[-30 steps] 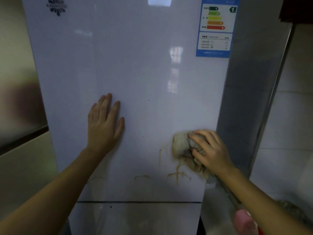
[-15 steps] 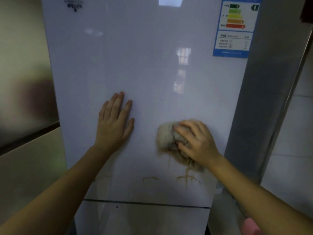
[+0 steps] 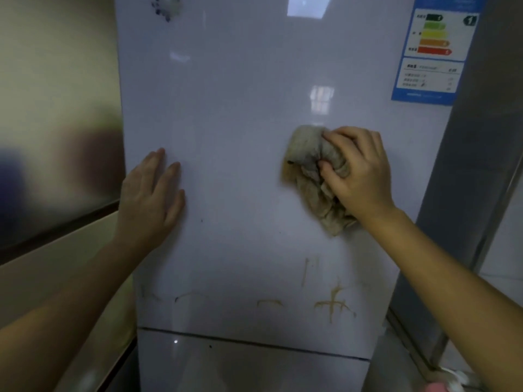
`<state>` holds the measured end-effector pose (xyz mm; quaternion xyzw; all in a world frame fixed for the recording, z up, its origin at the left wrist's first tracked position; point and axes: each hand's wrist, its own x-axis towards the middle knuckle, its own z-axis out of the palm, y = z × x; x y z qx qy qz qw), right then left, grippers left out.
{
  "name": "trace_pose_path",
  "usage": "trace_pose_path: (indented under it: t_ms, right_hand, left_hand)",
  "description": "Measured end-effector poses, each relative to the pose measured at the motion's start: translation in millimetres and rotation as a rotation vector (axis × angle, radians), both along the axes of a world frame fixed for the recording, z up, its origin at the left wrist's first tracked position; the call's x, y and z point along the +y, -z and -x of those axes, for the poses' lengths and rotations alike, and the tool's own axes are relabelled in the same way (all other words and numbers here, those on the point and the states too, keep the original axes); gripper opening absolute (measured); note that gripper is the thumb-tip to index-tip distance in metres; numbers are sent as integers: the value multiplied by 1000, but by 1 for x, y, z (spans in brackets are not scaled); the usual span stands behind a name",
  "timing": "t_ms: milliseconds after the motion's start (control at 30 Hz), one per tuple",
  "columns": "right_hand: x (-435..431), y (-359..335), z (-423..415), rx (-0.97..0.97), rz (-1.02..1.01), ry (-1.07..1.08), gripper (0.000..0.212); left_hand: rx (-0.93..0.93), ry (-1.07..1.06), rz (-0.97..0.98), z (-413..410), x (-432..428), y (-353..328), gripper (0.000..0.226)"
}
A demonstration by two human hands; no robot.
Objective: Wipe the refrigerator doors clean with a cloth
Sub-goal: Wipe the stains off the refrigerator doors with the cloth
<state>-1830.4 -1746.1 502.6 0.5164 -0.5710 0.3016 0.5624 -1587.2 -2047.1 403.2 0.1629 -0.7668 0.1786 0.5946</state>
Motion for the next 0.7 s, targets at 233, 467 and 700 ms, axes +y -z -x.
trace_pose_path:
  t_ms: [233, 467, 700]
  right_hand:
    - [-46, 34, -28, 33, -92, -28, 42]
    - [-91, 132, -52, 281, -477, -106, 35]
    - [-100, 99, -66, 217, -358, -53, 35]
  left_hand:
    - [-11, 35, -62, -8, -20, 19, 52]
    - [-17, 66, -3, -8, -30, 24, 54]
    - [-45, 69, 91, -14, -43, 23, 54]
